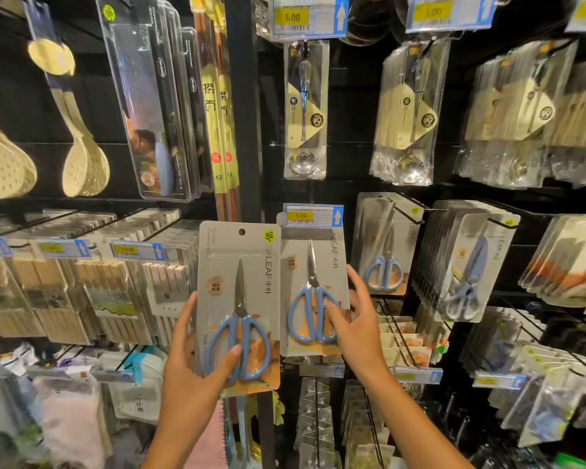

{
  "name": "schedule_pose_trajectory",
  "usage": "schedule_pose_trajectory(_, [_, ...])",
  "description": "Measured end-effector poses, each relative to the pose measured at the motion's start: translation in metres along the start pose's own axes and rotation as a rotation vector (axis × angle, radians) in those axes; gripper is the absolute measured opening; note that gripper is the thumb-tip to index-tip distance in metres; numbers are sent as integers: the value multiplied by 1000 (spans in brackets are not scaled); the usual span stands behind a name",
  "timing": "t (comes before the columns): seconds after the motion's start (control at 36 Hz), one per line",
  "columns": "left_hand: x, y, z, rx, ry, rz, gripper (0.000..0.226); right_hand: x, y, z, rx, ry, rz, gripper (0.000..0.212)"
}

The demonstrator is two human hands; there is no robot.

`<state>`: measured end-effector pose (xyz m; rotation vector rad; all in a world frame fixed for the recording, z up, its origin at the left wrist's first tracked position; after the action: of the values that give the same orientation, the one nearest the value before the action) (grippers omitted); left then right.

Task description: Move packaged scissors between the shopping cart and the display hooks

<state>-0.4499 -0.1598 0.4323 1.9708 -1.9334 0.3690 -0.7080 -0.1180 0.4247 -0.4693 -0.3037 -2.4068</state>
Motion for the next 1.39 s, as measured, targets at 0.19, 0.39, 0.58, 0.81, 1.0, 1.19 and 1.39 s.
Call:
schedule_pose_trajectory(0.19, [-2, 3, -5, -12, 13, 0, 91, 0, 3, -4, 55, 22, -33, 69])
schedule_pose_trajectory(0.39, [2, 0, 1, -8, 7, 1, 92, 5, 9, -11, 51, 37, -22, 71])
schedule_pose_trajectory(0.58, [6, 0, 3, -1, 10, 4, 92, 22, 19, -26, -60, 38, -52, 71])
schedule_pose_trajectory(0.81, [12, 4, 1, 7, 20, -2, 90, 56, 30, -53, -270, -42, -83, 71])
schedule_pose_trajectory(1.0, [21, 6, 1, 28, 27, 7, 92, 96, 45, -81, -533, -53, -32, 80])
schedule_pose_trajectory(1.19, [29, 8, -1, 31, 41, 19, 92, 136, 65, -102, -688, 51, 60, 90])
schedule_pose_trajectory(1.39, [29, 14, -4, 38, 61, 35, 92, 160, 62, -111, -746, 50, 72, 78])
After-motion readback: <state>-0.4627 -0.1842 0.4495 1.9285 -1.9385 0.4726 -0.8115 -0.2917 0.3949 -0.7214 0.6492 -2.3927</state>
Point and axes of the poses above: each hand's wrist, its own x-axis towards the middle knuckle, its own y-axis out of the palm, z = x × y, the point moved 4 cm from there along x, towards the middle knuckle, and after that the axes turned 13 degrees about -z, right-handed, at the moved point
